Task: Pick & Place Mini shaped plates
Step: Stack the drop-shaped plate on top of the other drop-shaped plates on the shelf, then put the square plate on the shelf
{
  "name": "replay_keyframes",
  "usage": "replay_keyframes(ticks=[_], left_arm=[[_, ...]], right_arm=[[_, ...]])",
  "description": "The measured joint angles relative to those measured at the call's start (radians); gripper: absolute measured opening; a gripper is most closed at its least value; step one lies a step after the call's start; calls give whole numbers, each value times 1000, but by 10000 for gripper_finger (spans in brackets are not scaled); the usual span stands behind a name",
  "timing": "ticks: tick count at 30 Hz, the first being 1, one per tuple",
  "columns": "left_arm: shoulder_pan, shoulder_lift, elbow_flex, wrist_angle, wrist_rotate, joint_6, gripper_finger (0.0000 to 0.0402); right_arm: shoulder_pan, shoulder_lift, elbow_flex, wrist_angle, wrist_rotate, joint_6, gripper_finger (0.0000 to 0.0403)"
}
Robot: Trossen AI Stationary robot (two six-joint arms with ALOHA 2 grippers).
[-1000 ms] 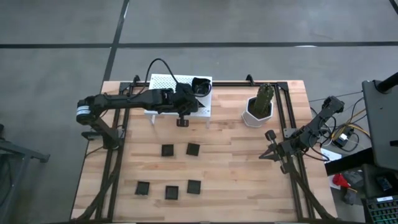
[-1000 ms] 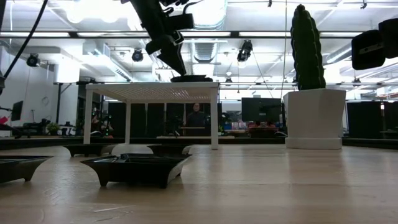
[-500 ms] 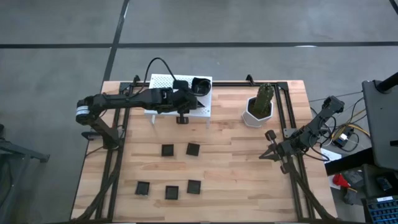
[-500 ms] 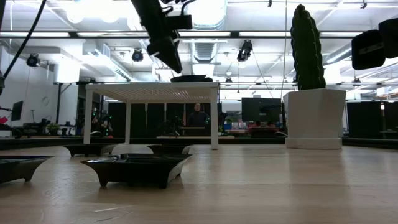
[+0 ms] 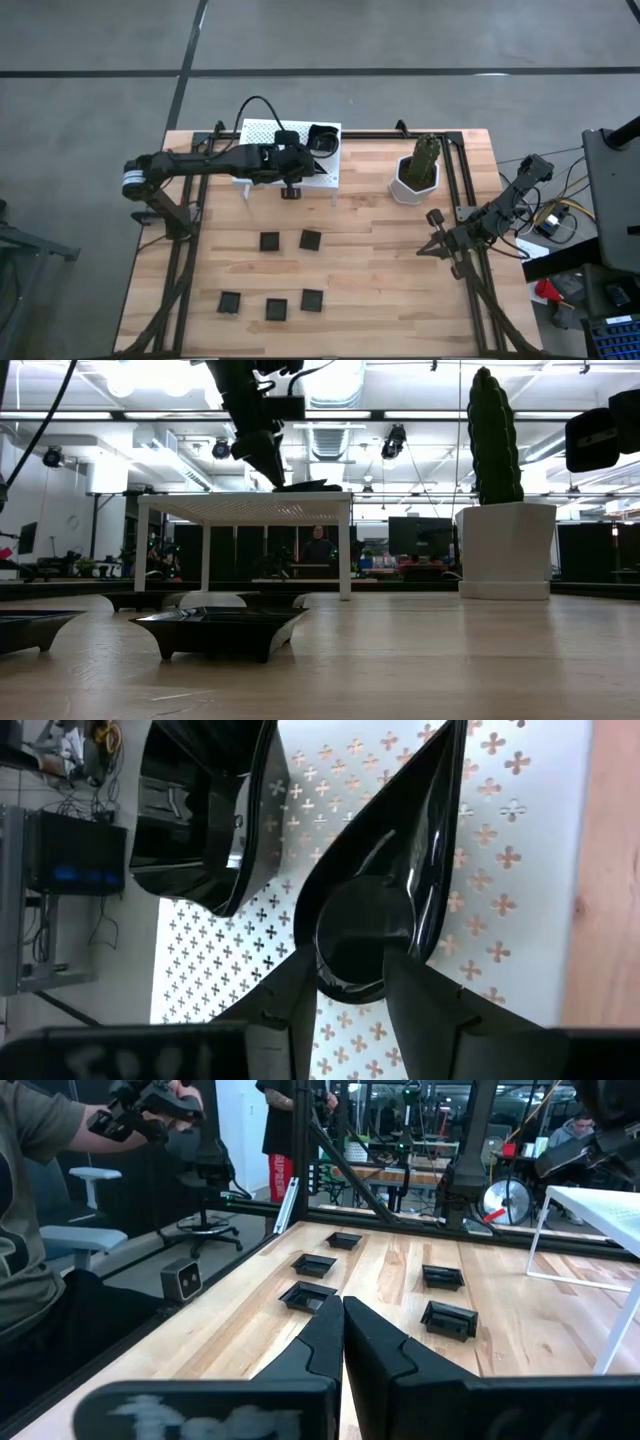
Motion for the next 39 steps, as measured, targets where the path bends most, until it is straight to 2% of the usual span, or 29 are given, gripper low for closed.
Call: replay_keyframes(ticks=[10, 17, 27, 32, 39], left_arm=[[-8, -5, 0, -25, -46, -17, 115], [-76, -37, 0, -106, -44, -102, 115], [-280, -84, 0, -305, -39, -386, 115], [-409, -83, -34, -312, -39, -515, 115], [-538, -83, -144, -296, -37, -697, 115]], right_arm=[[0, 0, 0, 0, 0, -1, 8], [0, 0, 0, 0, 0, -1, 8], [0, 0, 0, 0, 0, 0, 8], [0, 0, 0, 0, 0, 0, 8], [0, 0, 0, 0, 0, -2, 8]])
